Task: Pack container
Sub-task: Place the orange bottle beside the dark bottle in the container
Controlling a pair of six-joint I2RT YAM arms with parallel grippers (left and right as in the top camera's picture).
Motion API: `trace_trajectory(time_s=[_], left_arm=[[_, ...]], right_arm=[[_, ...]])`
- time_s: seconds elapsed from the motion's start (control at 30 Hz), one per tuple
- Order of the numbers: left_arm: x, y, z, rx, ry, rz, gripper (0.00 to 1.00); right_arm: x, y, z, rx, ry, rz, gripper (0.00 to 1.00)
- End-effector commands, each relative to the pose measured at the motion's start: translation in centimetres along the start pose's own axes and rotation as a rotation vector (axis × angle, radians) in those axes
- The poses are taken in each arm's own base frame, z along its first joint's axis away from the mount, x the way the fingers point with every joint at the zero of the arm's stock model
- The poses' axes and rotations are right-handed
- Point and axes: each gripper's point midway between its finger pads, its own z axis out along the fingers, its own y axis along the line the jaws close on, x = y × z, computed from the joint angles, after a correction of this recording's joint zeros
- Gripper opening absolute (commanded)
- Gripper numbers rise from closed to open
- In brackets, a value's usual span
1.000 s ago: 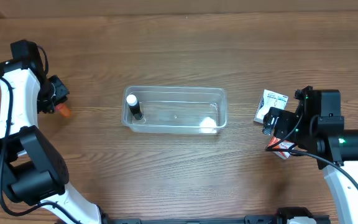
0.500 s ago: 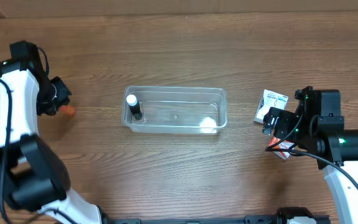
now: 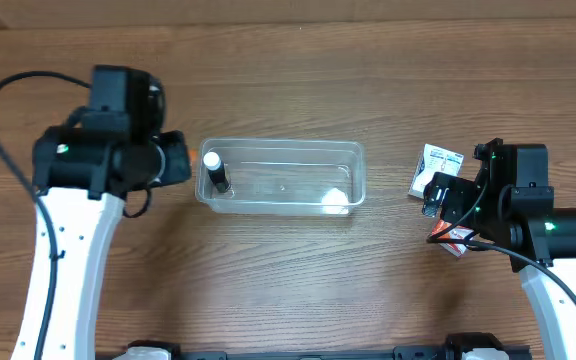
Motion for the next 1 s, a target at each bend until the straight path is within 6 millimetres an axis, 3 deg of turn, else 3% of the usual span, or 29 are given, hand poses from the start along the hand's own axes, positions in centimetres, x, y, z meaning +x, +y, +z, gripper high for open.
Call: trace_trajectory(time_s=[0.0, 0.3, 0.7, 0.83, 0.97], left_arm=[[0.8, -1.0, 1.7, -0.003, 0.072, 0.053, 0.04], [2.3, -1.1, 6.6, -0.054, 0.244, 0.07, 0.04], [4.6, -0.1, 13.7, -0.102, 0.35, 0.073, 0.05], [5.3, 0.2, 14.9, -0.115, 0.387, 0.073, 0.07], [5.5, 0.3, 14.9, -0.119, 0.398, 0.072, 0.16]], right_arm=[[-0.9, 0.2, -0.8, -0.009, -0.032, 0.006, 1.0], [-0.9, 0.2, -0.8, -0.009, -0.032, 0.006, 1.0], [-0.9, 0.2, -0.8, -0.009, -0.032, 0.006, 1.0], [-0.9, 0.2, -0.8, -0.009, -0.032, 0.006, 1.0], [-0.9, 0.2, -0.8, -0.009, -0.032, 0.006, 1.0]])
